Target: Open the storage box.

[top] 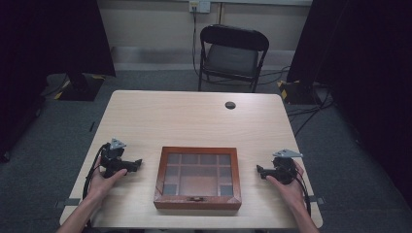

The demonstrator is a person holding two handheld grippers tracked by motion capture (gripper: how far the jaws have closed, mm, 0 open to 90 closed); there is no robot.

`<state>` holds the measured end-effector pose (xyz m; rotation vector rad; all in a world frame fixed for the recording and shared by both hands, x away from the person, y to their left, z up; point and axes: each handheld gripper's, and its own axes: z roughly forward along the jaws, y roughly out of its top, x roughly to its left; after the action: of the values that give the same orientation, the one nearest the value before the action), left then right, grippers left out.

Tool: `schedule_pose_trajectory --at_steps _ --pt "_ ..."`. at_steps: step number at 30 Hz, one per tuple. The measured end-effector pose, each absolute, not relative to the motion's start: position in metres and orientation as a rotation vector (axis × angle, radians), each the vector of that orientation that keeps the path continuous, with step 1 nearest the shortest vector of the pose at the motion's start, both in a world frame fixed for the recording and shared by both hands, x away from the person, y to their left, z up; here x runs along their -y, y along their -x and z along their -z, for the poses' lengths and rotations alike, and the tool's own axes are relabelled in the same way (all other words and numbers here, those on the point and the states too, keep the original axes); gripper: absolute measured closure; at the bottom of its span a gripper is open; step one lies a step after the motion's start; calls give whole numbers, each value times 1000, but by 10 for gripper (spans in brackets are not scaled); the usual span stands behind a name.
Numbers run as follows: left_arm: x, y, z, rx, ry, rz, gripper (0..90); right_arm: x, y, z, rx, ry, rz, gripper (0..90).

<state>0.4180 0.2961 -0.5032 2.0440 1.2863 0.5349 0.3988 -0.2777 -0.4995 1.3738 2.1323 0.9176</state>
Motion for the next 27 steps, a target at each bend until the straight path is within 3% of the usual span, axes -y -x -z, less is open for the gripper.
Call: schedule_pose_trajectory --at_steps 10,27 --pt "-296 -418 503 -1289 -2041 -536 0 275 -396 487 -2183 -1395 -969 231" --pt "-296 -418 503 -1289 -2041 -536 0 242 -371 438 -2269 -1202 -1295 500"
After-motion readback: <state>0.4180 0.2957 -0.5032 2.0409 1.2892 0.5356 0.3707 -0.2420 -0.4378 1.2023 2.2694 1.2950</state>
